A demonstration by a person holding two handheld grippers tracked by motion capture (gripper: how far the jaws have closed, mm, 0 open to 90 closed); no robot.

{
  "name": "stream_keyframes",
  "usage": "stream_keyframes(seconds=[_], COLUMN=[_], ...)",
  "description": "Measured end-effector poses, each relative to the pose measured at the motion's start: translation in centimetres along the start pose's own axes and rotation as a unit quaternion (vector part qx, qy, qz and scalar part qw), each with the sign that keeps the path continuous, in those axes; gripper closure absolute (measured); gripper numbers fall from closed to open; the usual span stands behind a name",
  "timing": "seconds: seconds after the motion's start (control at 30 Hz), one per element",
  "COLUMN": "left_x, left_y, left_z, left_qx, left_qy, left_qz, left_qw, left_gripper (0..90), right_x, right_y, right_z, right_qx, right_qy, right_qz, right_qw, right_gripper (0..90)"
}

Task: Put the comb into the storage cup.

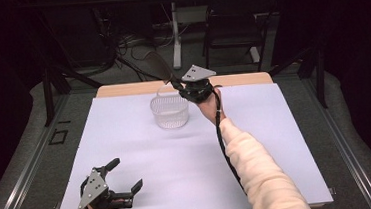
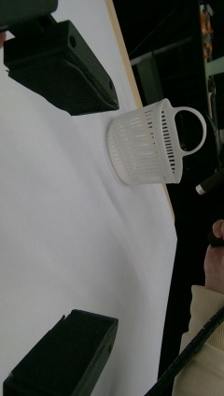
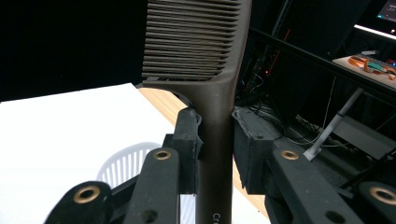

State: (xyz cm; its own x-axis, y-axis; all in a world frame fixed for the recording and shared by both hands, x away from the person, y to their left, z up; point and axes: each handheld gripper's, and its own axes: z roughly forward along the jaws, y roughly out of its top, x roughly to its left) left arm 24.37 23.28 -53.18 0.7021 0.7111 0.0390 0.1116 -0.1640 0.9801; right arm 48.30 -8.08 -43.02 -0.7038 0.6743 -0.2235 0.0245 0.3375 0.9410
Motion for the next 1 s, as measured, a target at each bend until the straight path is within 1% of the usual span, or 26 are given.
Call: stream_keyframes(seconds=[0.43,0.8,1.0], left_x=[0.0,0.0,0.0], left_y=[0.0,0.0,0.0], left_z=[0.0,0.0,0.0], left_qx=[-0.001,-0.001,-0.001], left_qy=[0.001,0.001,0.0], left_qz=[-0.001,-0.001,-0.001], left_qw=[1.0,1.0,1.0], left_gripper=[0.4,0.4,0.4], right_x=[0.8,1.3,1.6], right_y=[0.5,0.6,0.5], right_z=[0.5,1.1,1.6], right_qx=[-0.007,-0.012,-0.008], right_qy=[0.007,0.017,0.023], right_qz=[-0.008,-0.01,-0.012], right_qw=[0.9999,0.9997,0.9996], right_gripper=[72.6,72.5,72.5])
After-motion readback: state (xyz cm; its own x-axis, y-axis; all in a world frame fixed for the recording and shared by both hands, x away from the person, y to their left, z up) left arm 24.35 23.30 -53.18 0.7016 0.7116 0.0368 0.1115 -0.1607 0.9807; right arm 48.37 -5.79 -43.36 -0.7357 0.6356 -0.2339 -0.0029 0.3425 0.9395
